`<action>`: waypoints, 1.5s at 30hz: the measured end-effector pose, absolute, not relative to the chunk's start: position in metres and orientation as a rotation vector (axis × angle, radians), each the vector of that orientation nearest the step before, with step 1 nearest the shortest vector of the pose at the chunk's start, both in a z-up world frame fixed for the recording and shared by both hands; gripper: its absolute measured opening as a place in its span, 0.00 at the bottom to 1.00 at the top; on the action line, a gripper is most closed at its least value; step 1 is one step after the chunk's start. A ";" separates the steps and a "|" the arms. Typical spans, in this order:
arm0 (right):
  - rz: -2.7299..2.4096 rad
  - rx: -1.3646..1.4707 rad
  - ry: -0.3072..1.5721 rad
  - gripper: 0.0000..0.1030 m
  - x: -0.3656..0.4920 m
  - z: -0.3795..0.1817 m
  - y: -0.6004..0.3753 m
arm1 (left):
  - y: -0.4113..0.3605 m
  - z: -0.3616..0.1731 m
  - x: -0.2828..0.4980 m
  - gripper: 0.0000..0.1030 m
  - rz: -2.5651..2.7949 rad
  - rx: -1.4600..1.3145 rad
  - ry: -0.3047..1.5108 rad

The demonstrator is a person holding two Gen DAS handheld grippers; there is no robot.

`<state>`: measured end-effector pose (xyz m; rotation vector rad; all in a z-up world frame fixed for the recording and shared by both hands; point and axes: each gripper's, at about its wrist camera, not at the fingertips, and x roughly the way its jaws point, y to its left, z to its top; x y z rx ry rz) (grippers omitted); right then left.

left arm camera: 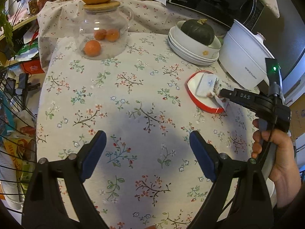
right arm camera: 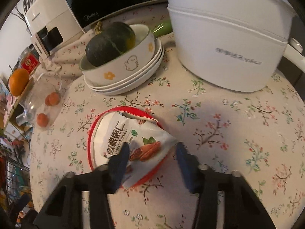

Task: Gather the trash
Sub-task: 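Grasp the white packet with the right gripper while the left gripper grasps the red-rimmed bag, then carry the red-rimmed bag and white packet over the white bin with both grippers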

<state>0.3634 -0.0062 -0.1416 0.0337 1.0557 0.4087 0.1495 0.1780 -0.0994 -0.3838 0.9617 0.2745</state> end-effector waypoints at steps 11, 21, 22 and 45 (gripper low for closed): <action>0.539 0.020 1.104 0.09 0.324 -0.132 -0.014 | 0.181 -0.106 0.148 0.86 0.261 -0.422 0.971; 0.523 0.083 1.035 0.08 0.287 -0.087 -0.071 | 0.169 -0.112 0.156 0.80 0.151 -0.464 0.939; 0.513 0.082 1.027 0.08 0.285 -0.084 -0.076 | 0.167 -0.113 0.159 0.78 0.137 -0.464 0.934; 0.353 0.118 1.026 0.08 0.249 -0.079 -0.204 | 0.132 -0.155 0.206 0.04 -0.003 -0.483 0.958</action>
